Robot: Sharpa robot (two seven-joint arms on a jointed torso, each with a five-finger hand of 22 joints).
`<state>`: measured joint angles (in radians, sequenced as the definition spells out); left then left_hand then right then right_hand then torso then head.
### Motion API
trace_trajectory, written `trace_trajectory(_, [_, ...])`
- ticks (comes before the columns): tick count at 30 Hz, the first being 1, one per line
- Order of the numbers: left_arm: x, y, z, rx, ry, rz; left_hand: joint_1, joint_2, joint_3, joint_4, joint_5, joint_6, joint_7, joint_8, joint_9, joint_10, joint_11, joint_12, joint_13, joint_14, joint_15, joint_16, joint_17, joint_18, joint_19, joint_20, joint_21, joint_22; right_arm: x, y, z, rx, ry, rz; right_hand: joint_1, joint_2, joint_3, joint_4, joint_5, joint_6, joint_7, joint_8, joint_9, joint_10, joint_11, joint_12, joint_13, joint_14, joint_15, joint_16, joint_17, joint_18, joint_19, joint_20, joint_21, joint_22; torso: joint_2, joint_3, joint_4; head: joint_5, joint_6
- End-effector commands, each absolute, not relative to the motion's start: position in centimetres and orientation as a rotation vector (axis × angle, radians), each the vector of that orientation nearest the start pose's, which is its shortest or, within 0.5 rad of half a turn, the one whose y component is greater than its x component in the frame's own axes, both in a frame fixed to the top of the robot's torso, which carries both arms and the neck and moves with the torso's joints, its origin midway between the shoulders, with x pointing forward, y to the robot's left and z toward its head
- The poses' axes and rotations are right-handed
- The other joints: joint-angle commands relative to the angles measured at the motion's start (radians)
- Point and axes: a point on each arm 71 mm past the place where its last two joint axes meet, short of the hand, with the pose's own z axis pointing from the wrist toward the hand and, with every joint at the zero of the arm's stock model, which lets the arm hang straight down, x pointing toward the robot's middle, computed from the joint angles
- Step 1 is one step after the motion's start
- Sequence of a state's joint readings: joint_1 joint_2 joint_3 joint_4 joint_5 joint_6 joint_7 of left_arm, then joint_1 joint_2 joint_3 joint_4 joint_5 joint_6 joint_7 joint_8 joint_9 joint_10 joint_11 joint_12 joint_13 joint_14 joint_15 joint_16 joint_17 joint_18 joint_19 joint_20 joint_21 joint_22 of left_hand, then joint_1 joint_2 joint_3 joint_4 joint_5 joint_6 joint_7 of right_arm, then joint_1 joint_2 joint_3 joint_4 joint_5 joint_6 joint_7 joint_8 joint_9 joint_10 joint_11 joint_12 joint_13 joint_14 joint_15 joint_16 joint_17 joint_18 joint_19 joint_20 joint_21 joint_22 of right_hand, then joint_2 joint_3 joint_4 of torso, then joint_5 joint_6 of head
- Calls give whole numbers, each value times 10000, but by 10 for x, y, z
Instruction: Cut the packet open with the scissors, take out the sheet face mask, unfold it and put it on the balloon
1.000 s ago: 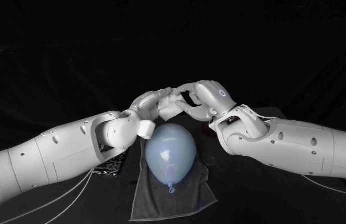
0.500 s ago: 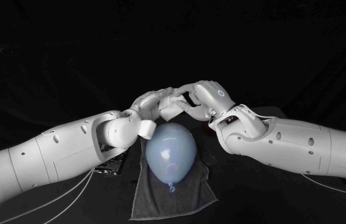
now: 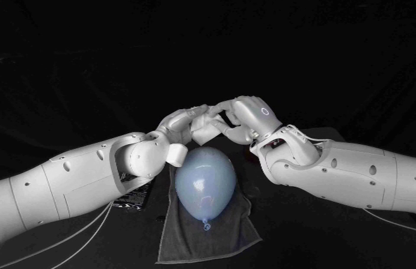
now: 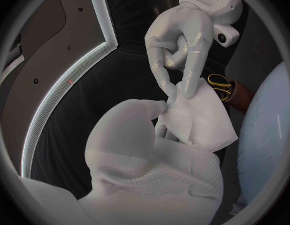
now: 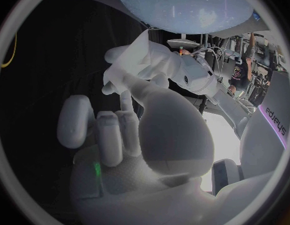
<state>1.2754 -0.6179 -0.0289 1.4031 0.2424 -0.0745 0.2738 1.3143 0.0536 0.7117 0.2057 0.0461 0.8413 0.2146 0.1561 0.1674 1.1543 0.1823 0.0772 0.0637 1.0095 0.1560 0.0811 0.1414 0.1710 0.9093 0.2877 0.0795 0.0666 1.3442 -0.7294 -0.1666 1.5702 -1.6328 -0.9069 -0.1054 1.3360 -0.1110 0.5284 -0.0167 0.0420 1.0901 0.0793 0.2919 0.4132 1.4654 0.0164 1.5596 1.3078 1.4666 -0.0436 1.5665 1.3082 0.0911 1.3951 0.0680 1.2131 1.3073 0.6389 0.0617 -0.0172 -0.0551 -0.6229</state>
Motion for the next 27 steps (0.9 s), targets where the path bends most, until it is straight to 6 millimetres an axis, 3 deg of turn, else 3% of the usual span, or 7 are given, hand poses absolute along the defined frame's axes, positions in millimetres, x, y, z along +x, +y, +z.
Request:
trace_trajectory(1, [512, 112, -144, -12375, 15608, -19485, -77, 30, 75, 1, 23, 76, 409, 55, 8, 55, 12, 34, 17, -25, -37, -31, -10, 129, -24, -35, -20, 10, 470, -140, -117, -2312, 10002, 7634, 122, 48, -5, -52, 63, 122, 36, 90, 64, 1025, -95, 56, 2591, 1042, -99, 43, 2626, -96, 23, -95, 58, 249, 3, -4, -6, 2, -18])
trace_trajectory(27, [516, 116, -144, -12425, 15491, -19318, -71, 19, 78, -11, 24, 100, 396, 65, 15, 94, 0, 26, 16, -23, -42, -33, -11, 129, -20, -35, -19, 10, 463, -142, -115, -2274, 9944, 7965, 88, -16, 66, -77, 64, 131, -16, 277, 236, 1028, -150, 60, 2595, 1042, -157, 43, 2626, -105, 42, -162, 74, 278, -8, -8, -6, 0, -16])
